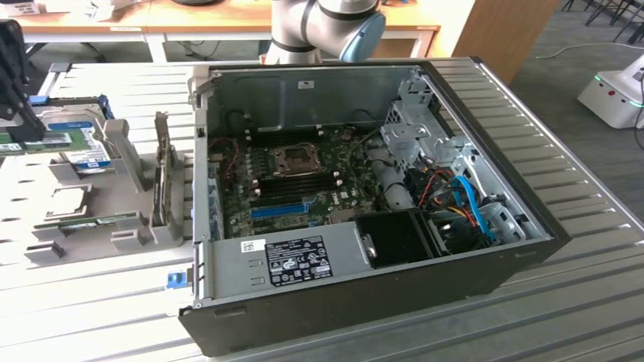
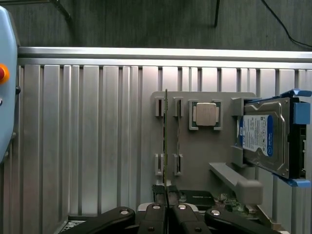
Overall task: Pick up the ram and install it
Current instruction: 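Pick up the ram and move it above insertion slot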
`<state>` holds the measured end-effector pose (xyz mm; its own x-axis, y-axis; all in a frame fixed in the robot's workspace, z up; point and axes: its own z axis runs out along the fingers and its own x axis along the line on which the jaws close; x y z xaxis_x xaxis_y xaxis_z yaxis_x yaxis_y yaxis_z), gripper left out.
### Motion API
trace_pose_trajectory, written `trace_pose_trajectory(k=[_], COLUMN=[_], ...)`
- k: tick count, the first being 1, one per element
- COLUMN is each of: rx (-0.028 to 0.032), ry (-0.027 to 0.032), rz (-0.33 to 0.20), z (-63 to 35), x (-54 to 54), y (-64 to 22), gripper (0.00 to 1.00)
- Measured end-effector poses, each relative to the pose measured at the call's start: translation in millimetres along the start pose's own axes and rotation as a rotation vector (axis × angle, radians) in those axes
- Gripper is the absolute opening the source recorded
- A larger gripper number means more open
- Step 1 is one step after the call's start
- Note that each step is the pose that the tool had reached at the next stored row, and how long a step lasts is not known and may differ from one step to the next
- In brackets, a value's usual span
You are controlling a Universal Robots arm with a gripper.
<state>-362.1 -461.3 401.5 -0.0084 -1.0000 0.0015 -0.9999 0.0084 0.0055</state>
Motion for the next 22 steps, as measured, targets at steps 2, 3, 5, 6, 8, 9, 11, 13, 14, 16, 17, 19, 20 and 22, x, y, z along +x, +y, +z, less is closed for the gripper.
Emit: trace_pose_trajectory(k=[2, 3, 5, 6, 8, 9, 11, 13, 14, 16, 17, 19, 20, 22], rx=[-0.0001, -0.0001, 0.0000, -0.0001, -0.0001, -0.0001, -0.0002, -0.0001, -0.0001, -0.0001, -0.0001, -0.0002, -0.0001, -0.0001], ry=[0.0001, 0.0001, 0.0000, 0.0000, 0.0000, 0.0000, 0.0001, 0.0000, 0.0000, 0.0000, 0.0000, 0.0001, 0.0000, 0.0000], rz=[0.000, 0.000, 0.000, 0.000, 0.000, 0.000, 0.000, 0.000, 0.000, 0.000, 0.000, 0.000, 0.000, 0.000], z=[-0.1, -0.1, 0.0, -0.1, -0.1, -0.1, -0.2, -0.2, -0.2, -0.2, -0.2, -0.3, -0.3, -0.3], x=[0.0, -0.1, -0.1, -0.1, -0.2, -0.2, -0.2, -0.3, -0.3, -0.3, -0.3, -0.4, -0.4, -0.4], y=[-5.4, -7.9, -12.6, -14.9, -19.7, -22.0, -26.8, -31.5, -33.7, -38.5, -40.7, -45.4, -47.7, -52.5], gripper=[0.12, 0.12, 0.12, 0.12, 0.12, 0.12, 0.12, 0.12, 0.12, 0.12, 0.12, 0.12, 0.12, 0.12])
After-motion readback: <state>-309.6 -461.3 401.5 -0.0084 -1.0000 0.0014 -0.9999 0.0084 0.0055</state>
